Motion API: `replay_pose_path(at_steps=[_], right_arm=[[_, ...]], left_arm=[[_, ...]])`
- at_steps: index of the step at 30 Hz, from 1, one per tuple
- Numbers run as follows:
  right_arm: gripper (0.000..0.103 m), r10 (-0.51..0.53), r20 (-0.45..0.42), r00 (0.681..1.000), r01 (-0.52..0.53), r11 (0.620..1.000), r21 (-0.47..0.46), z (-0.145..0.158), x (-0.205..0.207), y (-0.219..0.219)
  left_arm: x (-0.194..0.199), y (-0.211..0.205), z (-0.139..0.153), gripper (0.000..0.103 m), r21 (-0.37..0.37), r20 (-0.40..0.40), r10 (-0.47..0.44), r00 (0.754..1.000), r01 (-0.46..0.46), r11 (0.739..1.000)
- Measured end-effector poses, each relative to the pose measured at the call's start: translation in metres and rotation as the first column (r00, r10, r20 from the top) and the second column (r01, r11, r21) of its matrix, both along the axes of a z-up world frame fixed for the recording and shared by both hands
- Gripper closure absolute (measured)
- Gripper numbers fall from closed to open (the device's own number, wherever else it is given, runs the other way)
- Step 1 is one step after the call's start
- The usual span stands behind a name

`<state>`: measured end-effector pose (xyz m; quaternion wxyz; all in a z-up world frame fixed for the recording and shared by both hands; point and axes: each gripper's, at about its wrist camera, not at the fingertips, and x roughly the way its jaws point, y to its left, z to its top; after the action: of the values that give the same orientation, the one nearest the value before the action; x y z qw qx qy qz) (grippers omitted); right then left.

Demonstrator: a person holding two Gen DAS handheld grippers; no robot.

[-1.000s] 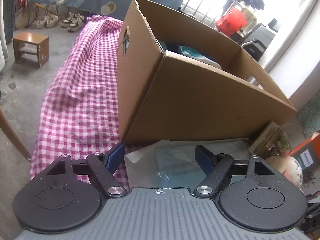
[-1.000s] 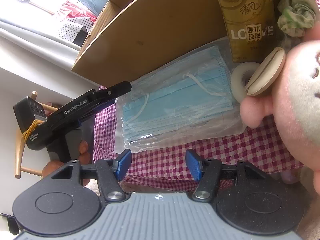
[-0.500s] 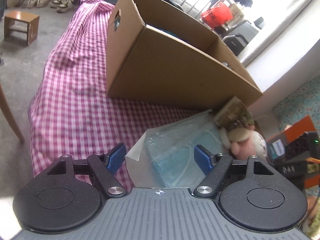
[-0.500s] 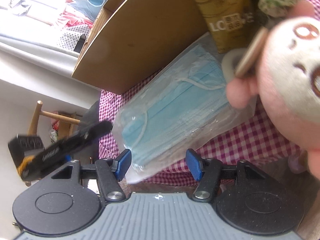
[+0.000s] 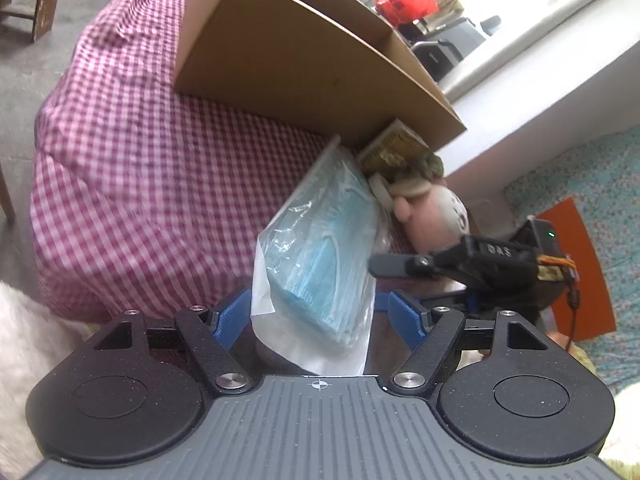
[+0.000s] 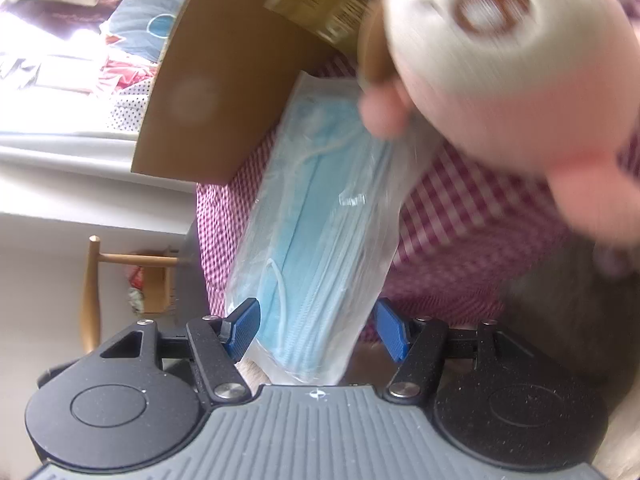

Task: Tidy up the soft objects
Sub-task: 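Close the right gripper on the end of the face-mask packet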

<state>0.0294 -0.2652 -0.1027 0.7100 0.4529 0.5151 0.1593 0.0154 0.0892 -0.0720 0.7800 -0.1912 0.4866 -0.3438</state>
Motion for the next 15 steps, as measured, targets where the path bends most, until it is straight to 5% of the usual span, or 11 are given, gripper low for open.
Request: replay_pose_path(at_steps=[6,8,11,15], right_arm=[[0.044,-0.007,-0.044,0.999,0.01,0.998,0.068,-0.02,-0.003,0.004],[0.061,-0.008,-0.047,0.999,0.011,0.998,0.064,-0.021,-0.004,0.004],[0.074,-0.005,-0.041,0.999,0.008,0.998,0.069,-0.021,-0.007,0.0],[0.075,0.011,-0.025,1.0,-0.01,0.999,0.044,-0.017,-0.008,-0.003]], left_arm=[[-0.019,-0.016,-0.004,0.028,-0.009,-0.007,-0.066,0.998,0.066,0.998],[-0.021,-0.021,-0.005,0.027,0.017,0.01,-0.07,0.998,0.07,0.997],[-0.016,-0.023,-0.007,0.027,0.039,0.017,-0.047,0.999,0.046,0.998],[-0.001,-0.016,-0.01,0.027,0.032,-0.001,0.014,1.0,-0.013,0.999]])
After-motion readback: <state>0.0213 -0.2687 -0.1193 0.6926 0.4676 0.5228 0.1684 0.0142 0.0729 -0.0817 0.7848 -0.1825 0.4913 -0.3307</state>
